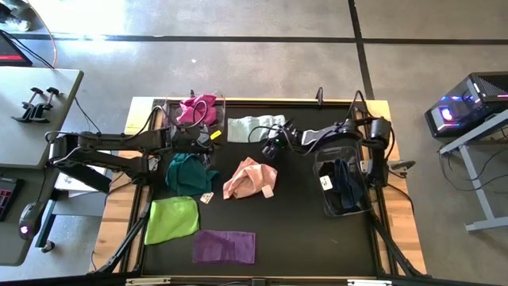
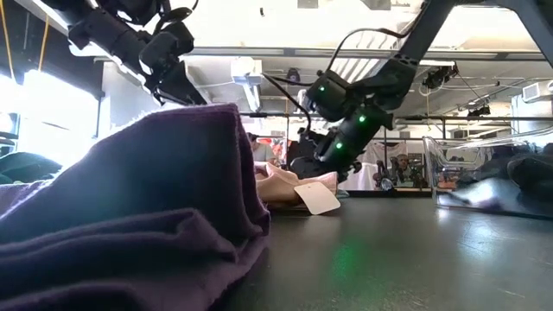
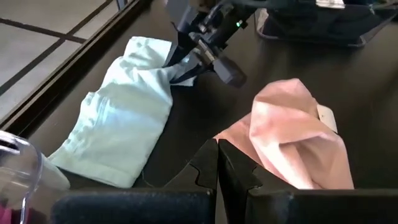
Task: Sort towels by color in basket
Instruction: Put the gray towel into the top transparent bin
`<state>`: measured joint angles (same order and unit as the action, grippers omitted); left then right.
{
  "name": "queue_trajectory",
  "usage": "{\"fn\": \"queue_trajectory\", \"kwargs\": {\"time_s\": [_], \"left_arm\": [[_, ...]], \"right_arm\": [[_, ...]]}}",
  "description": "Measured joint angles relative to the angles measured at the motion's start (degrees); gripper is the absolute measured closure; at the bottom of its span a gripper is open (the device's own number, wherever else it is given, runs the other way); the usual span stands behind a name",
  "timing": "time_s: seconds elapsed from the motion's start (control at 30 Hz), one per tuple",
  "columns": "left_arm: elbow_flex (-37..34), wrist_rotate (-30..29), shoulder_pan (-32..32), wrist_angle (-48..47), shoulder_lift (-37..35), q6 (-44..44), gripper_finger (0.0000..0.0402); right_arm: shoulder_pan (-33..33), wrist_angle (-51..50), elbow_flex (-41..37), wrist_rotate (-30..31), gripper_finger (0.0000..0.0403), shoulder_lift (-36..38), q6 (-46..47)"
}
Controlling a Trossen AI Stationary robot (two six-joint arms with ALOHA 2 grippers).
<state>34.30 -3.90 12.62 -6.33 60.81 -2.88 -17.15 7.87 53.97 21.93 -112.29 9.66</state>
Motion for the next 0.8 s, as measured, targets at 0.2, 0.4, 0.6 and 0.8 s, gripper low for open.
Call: {"fn": "queue_trajectory", "kwargs": {"time_s": [0.2, 0.4, 0.6, 0.8], "left_arm": [[0.01, -0.04, -0.64, 8.25, 0.91, 4.79, 0.0401], [0.02, 0.02, -3.52, 18.08, 4.22, 15.84, 0.0401], [0.02, 1.29, -4.36, 24.93, 8.16, 25.96, 0.0392], [0.04, 3.43, -5.27, 26.31, 9.71, 36.76, 0.0313]], "right_arm": [[1.58, -0.04, -0.38, 0.16, 0.0388, 1.36, -0.66], [6.94, 10.2, -0.55, -1.04, 0.0376, 5.88, -2.84], [11.01, 17.86, -0.48, -1.1, 0.0389, 10.51, -7.04], [12.7, 20.12, -0.48, -8.54, 0.0385, 12.7, -7.77]]}}
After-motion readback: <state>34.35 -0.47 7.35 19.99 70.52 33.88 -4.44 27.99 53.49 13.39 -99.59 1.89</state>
